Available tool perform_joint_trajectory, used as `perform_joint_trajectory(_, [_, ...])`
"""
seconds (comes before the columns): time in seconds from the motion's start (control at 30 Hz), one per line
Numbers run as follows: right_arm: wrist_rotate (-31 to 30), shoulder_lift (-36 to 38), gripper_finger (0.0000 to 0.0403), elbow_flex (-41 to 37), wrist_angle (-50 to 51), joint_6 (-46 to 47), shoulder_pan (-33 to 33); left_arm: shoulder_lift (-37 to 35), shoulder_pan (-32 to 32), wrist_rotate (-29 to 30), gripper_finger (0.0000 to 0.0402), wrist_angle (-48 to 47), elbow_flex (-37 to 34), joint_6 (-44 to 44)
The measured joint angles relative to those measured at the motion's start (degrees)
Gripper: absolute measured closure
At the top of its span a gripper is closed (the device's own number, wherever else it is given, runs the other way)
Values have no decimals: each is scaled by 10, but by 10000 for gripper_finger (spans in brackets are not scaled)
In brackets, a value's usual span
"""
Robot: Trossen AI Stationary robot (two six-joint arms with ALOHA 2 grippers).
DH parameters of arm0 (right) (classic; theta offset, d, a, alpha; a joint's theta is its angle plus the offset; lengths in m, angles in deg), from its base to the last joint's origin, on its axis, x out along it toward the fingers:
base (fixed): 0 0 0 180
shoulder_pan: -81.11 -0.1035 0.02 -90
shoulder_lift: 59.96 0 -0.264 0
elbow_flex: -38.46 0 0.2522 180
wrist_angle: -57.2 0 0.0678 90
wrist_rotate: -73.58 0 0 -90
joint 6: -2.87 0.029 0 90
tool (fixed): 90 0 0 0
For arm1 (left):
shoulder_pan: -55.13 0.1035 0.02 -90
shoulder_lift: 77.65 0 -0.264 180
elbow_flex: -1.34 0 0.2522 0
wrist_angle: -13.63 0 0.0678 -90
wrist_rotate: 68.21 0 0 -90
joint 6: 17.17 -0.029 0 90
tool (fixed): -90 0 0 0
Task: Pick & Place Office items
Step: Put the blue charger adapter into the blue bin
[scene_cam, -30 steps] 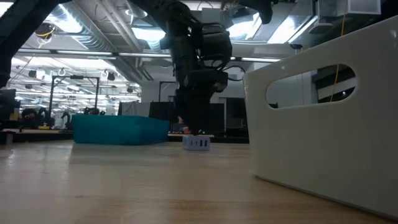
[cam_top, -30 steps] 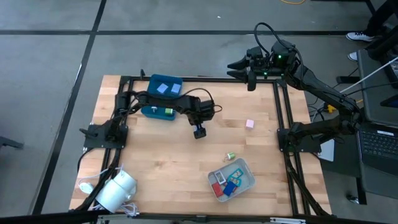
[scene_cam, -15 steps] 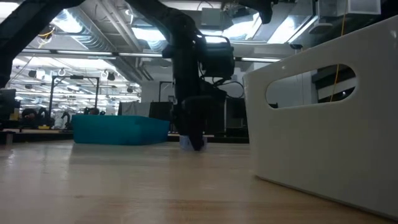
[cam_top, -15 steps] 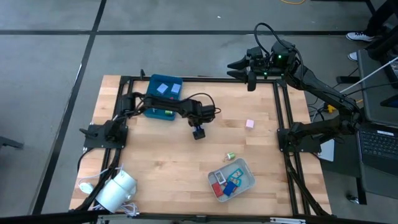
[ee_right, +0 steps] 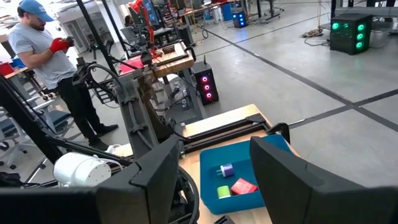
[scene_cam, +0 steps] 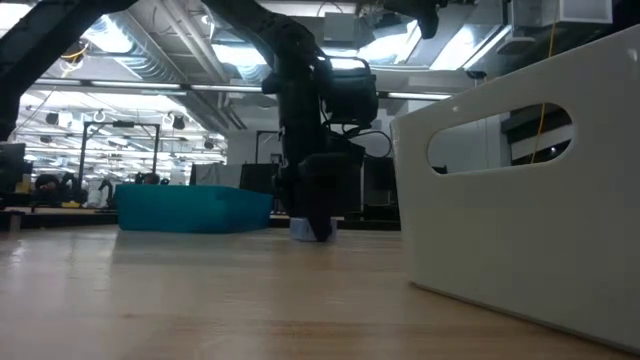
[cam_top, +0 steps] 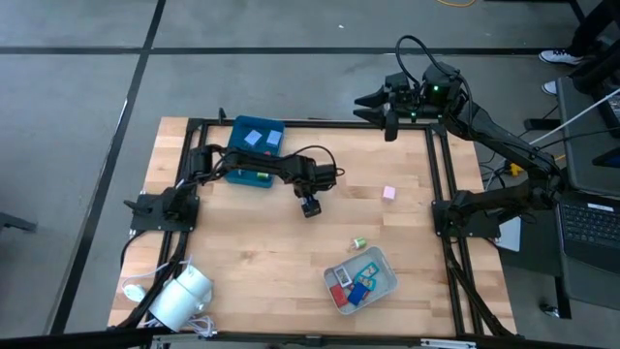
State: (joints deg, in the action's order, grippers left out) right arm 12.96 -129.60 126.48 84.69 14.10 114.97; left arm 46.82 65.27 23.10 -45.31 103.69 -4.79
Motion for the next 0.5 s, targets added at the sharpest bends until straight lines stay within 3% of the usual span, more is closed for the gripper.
perform_joint_trajectory(0.13, [0,0,199,0,0,0,0,-27,16,-11,79,18,-5,24])
perform_joint_trajectory(0.5, [0,0,199,0,0,1,0,-161,139,59,79,36,-3,34])
